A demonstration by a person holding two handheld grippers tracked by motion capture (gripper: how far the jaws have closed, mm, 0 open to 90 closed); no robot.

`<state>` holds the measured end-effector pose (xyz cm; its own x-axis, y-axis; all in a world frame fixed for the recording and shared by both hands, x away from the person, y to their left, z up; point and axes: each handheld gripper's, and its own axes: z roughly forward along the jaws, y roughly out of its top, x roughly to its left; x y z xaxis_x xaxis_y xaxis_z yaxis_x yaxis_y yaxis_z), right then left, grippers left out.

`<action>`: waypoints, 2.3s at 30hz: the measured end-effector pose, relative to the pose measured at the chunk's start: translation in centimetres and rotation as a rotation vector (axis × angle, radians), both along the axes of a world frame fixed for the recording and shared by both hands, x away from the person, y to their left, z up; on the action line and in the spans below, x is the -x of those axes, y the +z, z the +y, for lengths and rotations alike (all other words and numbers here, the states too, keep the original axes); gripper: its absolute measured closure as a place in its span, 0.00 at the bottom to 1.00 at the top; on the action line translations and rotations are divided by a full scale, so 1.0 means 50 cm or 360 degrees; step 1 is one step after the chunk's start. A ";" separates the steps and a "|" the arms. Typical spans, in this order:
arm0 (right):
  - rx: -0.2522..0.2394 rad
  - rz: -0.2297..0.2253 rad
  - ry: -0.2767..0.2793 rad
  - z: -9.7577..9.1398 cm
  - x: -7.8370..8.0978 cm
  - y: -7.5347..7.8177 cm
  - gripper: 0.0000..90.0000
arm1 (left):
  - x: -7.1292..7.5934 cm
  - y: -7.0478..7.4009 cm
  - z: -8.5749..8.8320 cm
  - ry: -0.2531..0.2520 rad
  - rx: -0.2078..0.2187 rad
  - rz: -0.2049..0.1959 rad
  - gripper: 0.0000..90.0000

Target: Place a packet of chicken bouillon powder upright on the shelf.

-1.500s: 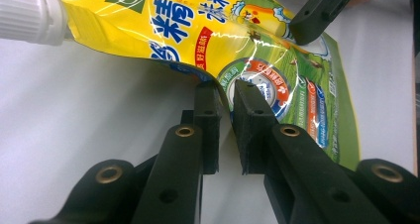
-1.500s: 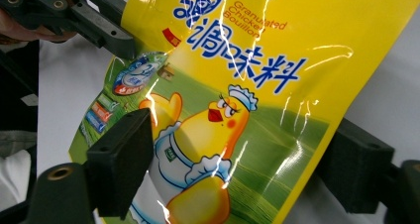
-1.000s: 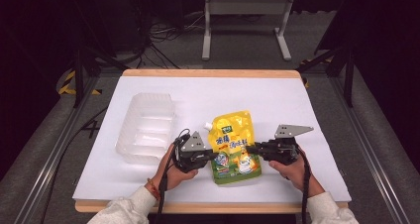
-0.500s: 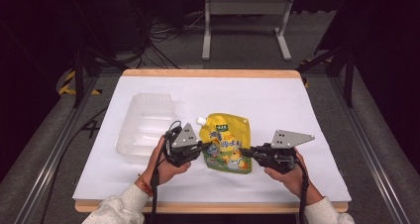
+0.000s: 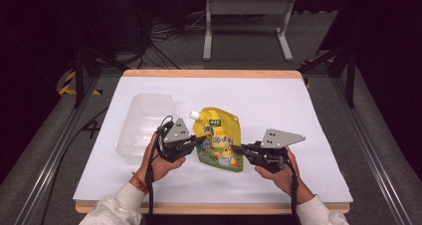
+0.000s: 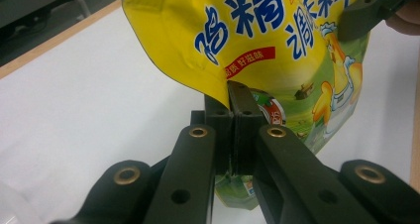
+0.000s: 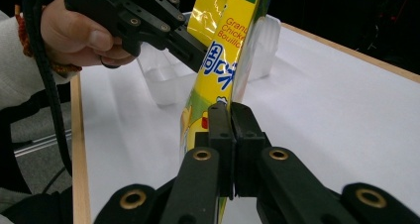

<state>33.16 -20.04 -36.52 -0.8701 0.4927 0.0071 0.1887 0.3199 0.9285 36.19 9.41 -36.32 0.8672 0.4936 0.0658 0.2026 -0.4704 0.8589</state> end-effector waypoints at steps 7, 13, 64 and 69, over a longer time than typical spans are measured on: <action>-0.0011 -0.0016 0.0015 0.032 -0.017 0.011 0.99 | -0.010 0.011 0.031 0.0048 0.0032 -0.0017 0.98; 0.0019 -0.0048 0.0031 0.070 -0.040 0.028 0.99 | -0.020 0.020 0.065 0.0121 0.0072 -0.0034 0.98; 0.0027 -0.0162 0.0048 0.350 -0.202 0.044 0.99 | -0.123 0.018 0.295 0.0542 0.0294 -0.0209 0.96; 0.0029 -0.0176 0.0019 0.373 -0.210 0.040 0.99 | -0.131 0.015 0.307 0.0569 0.0321 -0.0210 0.95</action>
